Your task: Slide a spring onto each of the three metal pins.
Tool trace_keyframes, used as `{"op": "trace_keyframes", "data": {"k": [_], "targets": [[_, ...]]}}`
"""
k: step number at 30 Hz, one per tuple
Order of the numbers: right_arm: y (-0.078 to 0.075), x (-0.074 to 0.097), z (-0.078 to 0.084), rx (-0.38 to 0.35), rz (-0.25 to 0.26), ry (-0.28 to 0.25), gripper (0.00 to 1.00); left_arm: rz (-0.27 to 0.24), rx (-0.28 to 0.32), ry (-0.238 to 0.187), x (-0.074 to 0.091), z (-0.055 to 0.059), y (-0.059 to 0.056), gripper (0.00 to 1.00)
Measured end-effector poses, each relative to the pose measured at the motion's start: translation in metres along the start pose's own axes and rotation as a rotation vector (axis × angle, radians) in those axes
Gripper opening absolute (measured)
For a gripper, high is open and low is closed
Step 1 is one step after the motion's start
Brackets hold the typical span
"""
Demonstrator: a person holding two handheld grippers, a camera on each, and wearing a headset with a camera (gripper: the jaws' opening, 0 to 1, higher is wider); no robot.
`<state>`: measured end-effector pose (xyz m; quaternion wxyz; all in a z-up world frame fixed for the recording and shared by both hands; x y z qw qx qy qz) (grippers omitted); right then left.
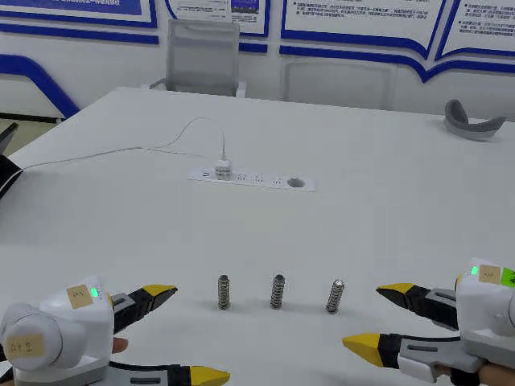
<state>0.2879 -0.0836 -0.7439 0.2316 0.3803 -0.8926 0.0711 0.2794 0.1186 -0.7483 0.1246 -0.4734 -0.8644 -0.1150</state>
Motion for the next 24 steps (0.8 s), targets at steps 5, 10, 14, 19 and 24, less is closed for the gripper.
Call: {"op": "trace_keyframes", "data": {"k": [5, 10, 14, 19, 24], "targets": [[-0.0004, 0.0029, -0.0008, -0.003, 0.008, -0.009, 0.60, -0.001, 0.004, -0.001, -0.0003, 0.0007, -0.0005, 0.86], [-0.0025, 0.0046, -0.0027, -0.006, 0.018, -0.021, 0.61, -0.003, 0.009, -0.006, -0.0001, 0.0010, -0.0003, 0.86], [-0.0013, 0.0055, -0.0032, 0.004, 0.019, -0.020, 0.62, -0.007, 0.015, -0.007, 0.0007, 0.0020, 0.0001, 0.86], [-0.0009, 0.0060, -0.0027, 0.004, 0.019, -0.018, 0.62, -0.008, 0.022, -0.008, 0.0006, 0.0029, -0.0007, 0.86], [-0.0006, 0.0070, -0.0029, 0.008, 0.023, -0.019, 0.62, -0.012, 0.027, -0.013, 0.0008, 0.0021, -0.0002, 0.86]]}}
Point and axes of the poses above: the centre of the closed fingertips' face, and the gripper's own axes: x roughly backward along the fingers, y roughly to its left, z roughly out of its underside, the point moved 1 cm from there along x, roughly backward along the fingers, and after that the axes turned 6 degrees about -x, right-handed, at the moved point
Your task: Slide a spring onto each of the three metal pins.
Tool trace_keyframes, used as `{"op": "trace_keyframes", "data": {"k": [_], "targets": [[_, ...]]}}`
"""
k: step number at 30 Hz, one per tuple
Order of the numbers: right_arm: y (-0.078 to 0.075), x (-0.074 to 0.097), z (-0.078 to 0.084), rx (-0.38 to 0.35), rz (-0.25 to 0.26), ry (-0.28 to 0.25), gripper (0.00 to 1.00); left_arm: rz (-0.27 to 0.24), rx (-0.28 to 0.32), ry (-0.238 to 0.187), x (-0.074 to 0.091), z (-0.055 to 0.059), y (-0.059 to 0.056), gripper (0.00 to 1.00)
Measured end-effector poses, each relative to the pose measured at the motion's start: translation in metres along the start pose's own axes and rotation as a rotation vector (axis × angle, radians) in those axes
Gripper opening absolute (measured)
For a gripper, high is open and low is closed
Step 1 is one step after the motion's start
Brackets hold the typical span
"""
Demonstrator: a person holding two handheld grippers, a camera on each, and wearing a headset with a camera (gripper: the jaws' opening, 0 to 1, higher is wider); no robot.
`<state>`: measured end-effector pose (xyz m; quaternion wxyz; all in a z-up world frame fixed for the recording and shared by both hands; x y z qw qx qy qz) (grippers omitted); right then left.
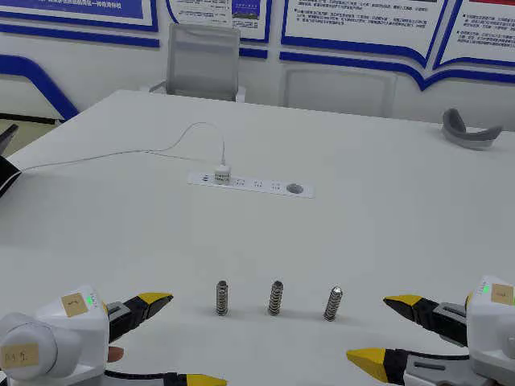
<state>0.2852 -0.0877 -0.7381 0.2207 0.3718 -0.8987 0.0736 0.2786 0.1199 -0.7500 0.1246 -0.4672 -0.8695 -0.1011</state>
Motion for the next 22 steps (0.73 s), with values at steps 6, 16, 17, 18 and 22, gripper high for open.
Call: {"op": "trace_keyframes", "data": {"k": [6, 16, 17, 18, 22], "targets": [[-0.0016, 0.0007, 0.0005, -0.004, 0.008, -0.002, 0.62, -0.002, 0.005, -0.003, -0.0006, -0.0002, 0.0004, 0.86], [-0.0027, 0.0021, 0.0013, -0.011, 0.017, -0.006, 0.62, 0.000, 0.004, -0.001, -0.0017, -0.0007, 0.0012, 0.85], [-0.0032, 0.0022, 0.0018, -0.014, 0.019, -0.006, 0.62, 0.000, 0.004, -0.001, -0.0020, -0.0005, 0.0013, 0.85], [-0.0036, 0.0023, 0.0022, -0.015, 0.021, -0.005, 0.62, 0.000, 0.004, 0.000, -0.0021, -0.0006, 0.0013, 0.85], [-0.0039, 0.0025, 0.0020, -0.017, 0.022, -0.008, 0.62, 0.001, 0.004, 0.002, -0.0028, -0.0012, 0.0015, 0.85]]}}
Point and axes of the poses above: the centre of the closed fingertips' face, and the gripper's own axes: x roughly backward along the fingers, y roughly to its left, z roughly out of its underside, the point moved 1 cm from there along x, roughly backward along the fingers, and after that the axes turned 6 degrees about -x, right-handed, at the moved point
